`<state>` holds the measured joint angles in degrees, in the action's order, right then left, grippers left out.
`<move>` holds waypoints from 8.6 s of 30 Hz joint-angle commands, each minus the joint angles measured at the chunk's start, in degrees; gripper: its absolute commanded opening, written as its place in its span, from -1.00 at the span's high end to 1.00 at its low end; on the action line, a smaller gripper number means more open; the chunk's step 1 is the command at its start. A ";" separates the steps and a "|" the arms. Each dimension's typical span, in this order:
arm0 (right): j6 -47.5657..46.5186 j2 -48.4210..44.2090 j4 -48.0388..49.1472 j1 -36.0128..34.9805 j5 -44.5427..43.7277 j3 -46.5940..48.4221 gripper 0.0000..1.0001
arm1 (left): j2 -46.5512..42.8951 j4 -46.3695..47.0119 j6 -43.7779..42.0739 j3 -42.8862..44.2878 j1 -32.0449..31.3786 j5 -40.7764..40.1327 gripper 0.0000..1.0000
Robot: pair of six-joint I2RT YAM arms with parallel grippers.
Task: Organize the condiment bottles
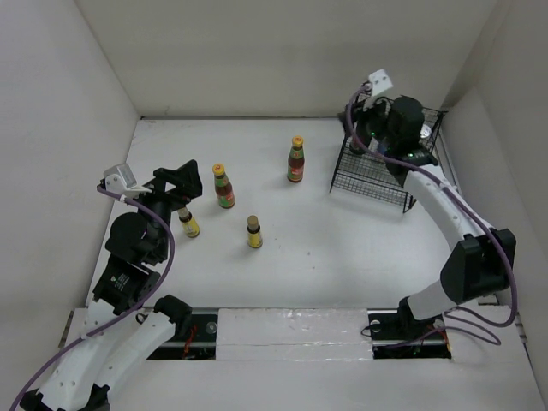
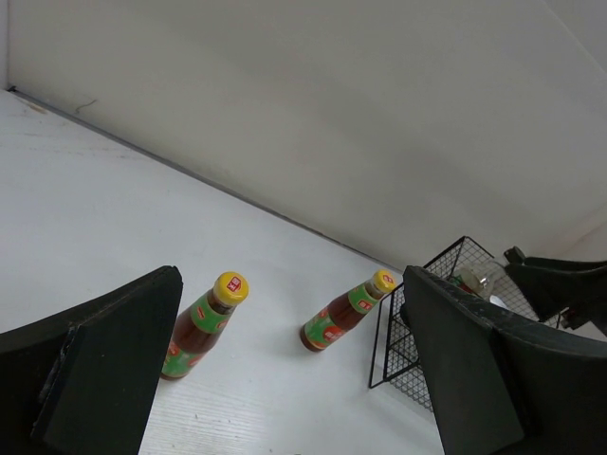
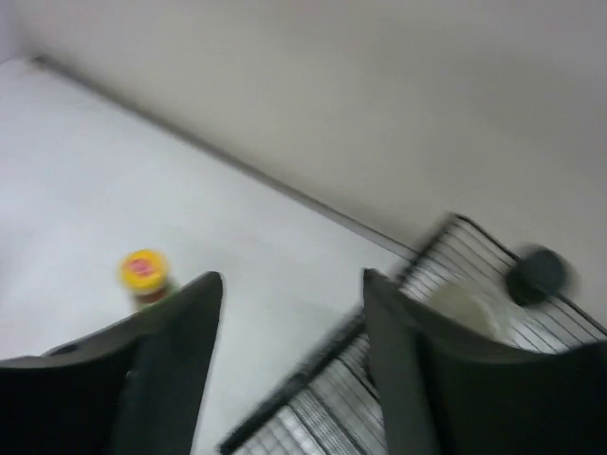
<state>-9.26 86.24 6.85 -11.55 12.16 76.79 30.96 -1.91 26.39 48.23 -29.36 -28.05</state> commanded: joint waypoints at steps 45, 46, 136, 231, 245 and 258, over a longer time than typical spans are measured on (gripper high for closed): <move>9.77 -6.16 13.10 1.17 13.59 -2.53 0.62 | -0.90 3.32 -1.26 -0.24 0.27 1.51 -0.97; 9.78 -6.17 13.71 2.05 14.28 -2.53 0.62 | -0.90 3.32 -1.26 -0.24 0.27 2.03 -0.97; 4.07 -4.50 14.42 -14.26 -1.89 -15.26 0.31 | -0.37 3.32 -1.26 -0.24 0.27 2.04 -0.92; 8.72 -0.10 18.89 11.11 -6.89 -14.39 0.55 | 2.70 12.64 -10.75 -1.29 0.27 38.60 -0.97; 11.01 5.52 19.43 10.58 -9.79 -16.15 0.45 | 3.23 12.64 -10.75 -1.29 0.27 40.18 -0.97; 11.54 1.84 17.85 10.06 -12.25 -17.82 -0.31 | 3.23 12.64 -10.75 -1.29 0.27 40.18 -0.97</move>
<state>1.87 92.18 21.41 -1.19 1.21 58.94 34.20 7.75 16.34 46.30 -29.15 11.03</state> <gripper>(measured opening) 0.635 0.983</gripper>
